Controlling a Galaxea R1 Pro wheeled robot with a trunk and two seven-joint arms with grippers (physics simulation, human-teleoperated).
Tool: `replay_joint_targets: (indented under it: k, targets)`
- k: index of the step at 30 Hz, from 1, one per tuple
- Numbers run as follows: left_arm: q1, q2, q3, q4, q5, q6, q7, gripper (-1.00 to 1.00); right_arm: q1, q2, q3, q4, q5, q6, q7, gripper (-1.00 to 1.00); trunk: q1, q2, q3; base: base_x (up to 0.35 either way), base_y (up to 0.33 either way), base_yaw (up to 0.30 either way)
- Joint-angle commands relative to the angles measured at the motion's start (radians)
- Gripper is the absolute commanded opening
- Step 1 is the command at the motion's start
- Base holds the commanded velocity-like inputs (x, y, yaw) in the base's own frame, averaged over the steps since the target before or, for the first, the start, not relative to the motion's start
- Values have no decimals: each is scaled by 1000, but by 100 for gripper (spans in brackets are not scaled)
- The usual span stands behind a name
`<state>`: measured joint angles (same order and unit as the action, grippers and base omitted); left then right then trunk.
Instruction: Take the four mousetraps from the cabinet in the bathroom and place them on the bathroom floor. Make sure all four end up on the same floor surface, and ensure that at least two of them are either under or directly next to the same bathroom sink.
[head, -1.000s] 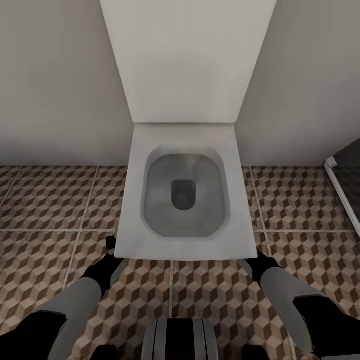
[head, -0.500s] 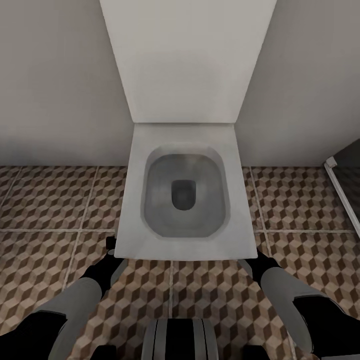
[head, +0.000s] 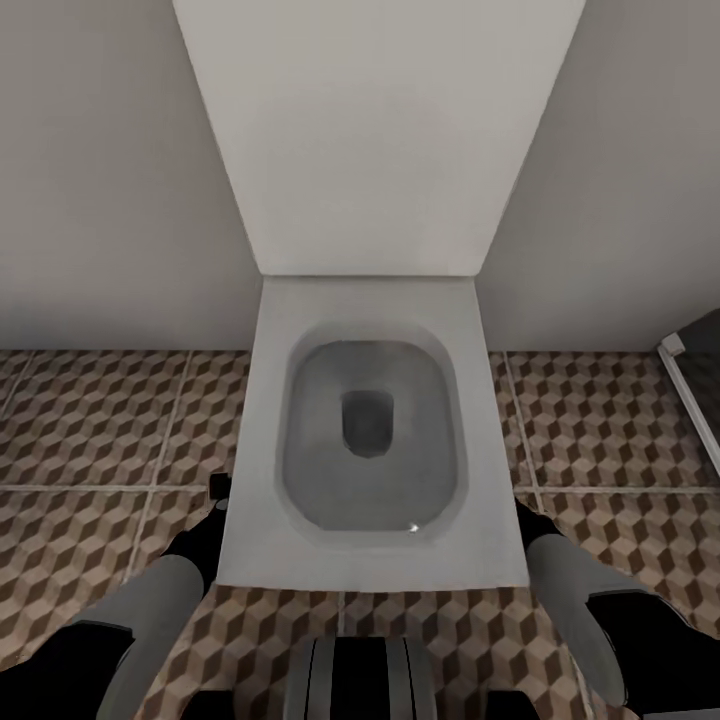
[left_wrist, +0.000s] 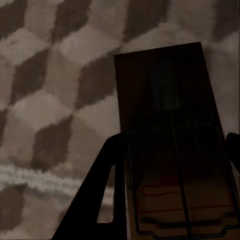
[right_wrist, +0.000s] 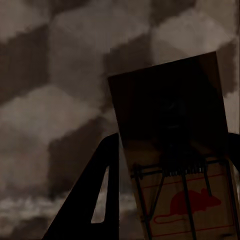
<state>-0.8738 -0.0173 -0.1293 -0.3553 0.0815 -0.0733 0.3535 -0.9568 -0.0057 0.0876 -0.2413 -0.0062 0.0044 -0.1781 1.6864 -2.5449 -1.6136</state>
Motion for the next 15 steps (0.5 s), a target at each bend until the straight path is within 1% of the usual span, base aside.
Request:
replay_joint_targets:
  k: [1,3,6,9,15]
  targets:
    - [-1,1,-9,1,7,-4,9,-100,0,-3,8,0,-3,0,-1,-100,0,0,-1,316,0,0]
    - [-1,2,-9,1,7,-4,10,-100,0,-9,8,0,-3,-1,-1,-100,0,0,-1,250,0,0]
    - [-1,2,-9,1,7,-6,10,-100,0,-18,8,0,-4,-1,0,-100,0,0,-1,127,0,0]
    - [-1,2,-9,1,7,-6,10,-100,0,-25,8,0,-4,-1,0,-100,0,0,-1,52,0,0]
    - [-1,2,-8,0,7,-6,11,-100,0,-29,9,0,-4,-1,0,-100,0,0,-1,24,0,0]
